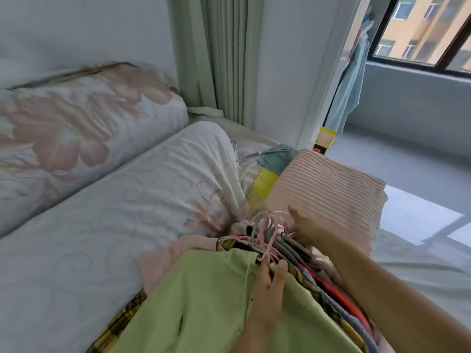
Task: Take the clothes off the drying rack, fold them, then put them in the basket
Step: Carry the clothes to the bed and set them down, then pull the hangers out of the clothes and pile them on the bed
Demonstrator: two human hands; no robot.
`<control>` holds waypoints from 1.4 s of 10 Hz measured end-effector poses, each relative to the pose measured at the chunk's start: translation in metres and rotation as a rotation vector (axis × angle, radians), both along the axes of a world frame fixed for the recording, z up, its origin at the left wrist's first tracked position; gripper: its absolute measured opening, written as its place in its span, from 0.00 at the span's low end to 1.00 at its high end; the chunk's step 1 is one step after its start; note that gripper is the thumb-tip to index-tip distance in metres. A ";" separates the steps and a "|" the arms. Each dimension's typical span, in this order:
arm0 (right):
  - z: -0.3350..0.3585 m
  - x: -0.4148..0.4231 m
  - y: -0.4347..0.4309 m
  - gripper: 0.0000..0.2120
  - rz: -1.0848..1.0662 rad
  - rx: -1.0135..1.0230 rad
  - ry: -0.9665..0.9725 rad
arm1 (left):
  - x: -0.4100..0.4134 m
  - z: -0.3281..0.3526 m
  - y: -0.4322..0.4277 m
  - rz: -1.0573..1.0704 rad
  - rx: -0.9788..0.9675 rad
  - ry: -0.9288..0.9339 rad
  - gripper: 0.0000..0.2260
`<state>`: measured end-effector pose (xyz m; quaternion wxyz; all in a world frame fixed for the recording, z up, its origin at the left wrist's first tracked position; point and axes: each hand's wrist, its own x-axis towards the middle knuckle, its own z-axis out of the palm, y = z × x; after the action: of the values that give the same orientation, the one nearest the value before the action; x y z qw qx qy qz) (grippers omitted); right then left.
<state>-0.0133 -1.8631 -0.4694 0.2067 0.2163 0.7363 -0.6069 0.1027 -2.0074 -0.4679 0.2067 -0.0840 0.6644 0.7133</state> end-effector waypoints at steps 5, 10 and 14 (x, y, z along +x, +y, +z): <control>-0.095 0.103 0.002 0.12 -0.015 0.371 0.253 | -0.018 -0.091 -0.016 -0.127 -0.419 0.024 0.15; -0.128 0.062 -0.021 0.26 0.266 0.927 0.062 | 0.085 -0.158 -0.132 0.230 -0.394 -0.288 0.08; -0.087 0.124 -0.040 0.21 0.269 0.846 0.287 | 0.042 -0.077 -0.115 0.096 -0.349 -0.034 0.07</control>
<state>0.1104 -1.9032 -0.5560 0.0733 0.0980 0.9618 -0.2448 0.1444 -2.1225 -0.5450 0.1659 -0.1620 0.7699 0.5946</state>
